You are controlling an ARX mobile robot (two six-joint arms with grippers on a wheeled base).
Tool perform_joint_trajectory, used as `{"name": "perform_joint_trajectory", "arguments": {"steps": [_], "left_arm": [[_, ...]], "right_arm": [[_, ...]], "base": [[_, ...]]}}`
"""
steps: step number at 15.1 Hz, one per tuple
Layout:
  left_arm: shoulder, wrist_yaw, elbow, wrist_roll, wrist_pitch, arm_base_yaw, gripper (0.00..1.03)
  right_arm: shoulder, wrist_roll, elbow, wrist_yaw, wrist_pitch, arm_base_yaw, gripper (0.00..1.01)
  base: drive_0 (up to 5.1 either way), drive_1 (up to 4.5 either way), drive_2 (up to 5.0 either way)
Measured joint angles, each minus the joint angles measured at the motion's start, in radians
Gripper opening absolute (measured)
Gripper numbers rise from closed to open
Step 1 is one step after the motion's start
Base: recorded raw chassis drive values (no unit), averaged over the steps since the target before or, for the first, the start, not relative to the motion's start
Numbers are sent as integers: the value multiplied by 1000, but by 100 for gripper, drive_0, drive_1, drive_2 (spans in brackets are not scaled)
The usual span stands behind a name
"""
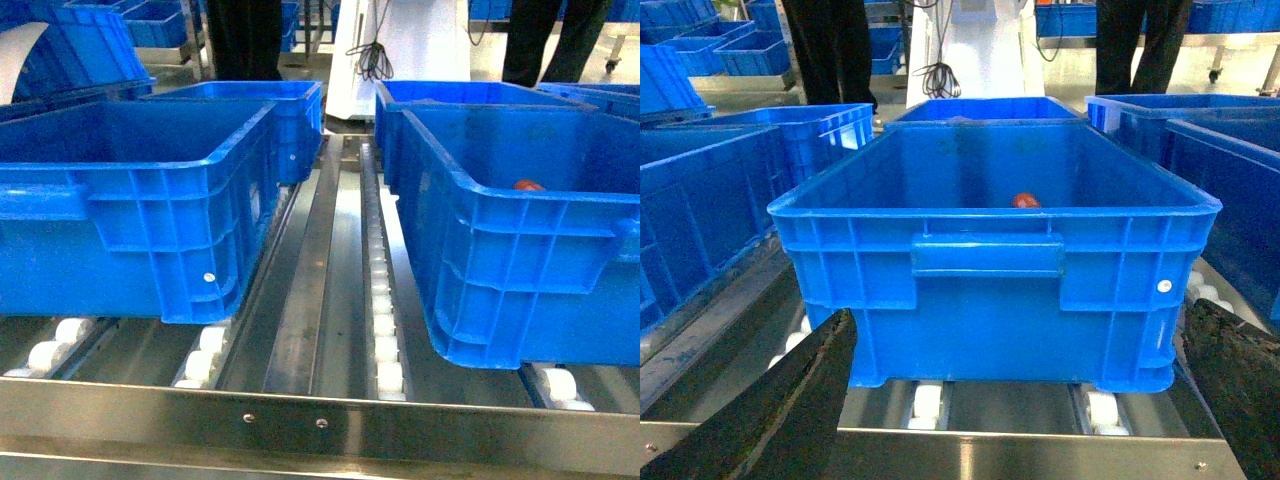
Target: Sort blue parts and orange caps into right shelf containers
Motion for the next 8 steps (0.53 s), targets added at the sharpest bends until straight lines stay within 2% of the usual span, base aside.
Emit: {"name": "perform_joint_trajectory", "arguments": {"steps": [8], "left_arm": [[0, 0, 0, 0, 0, 0, 98]], "right_arm": [[0, 0, 0, 0, 0, 0, 98]], "base": [[0, 0, 0]]}}
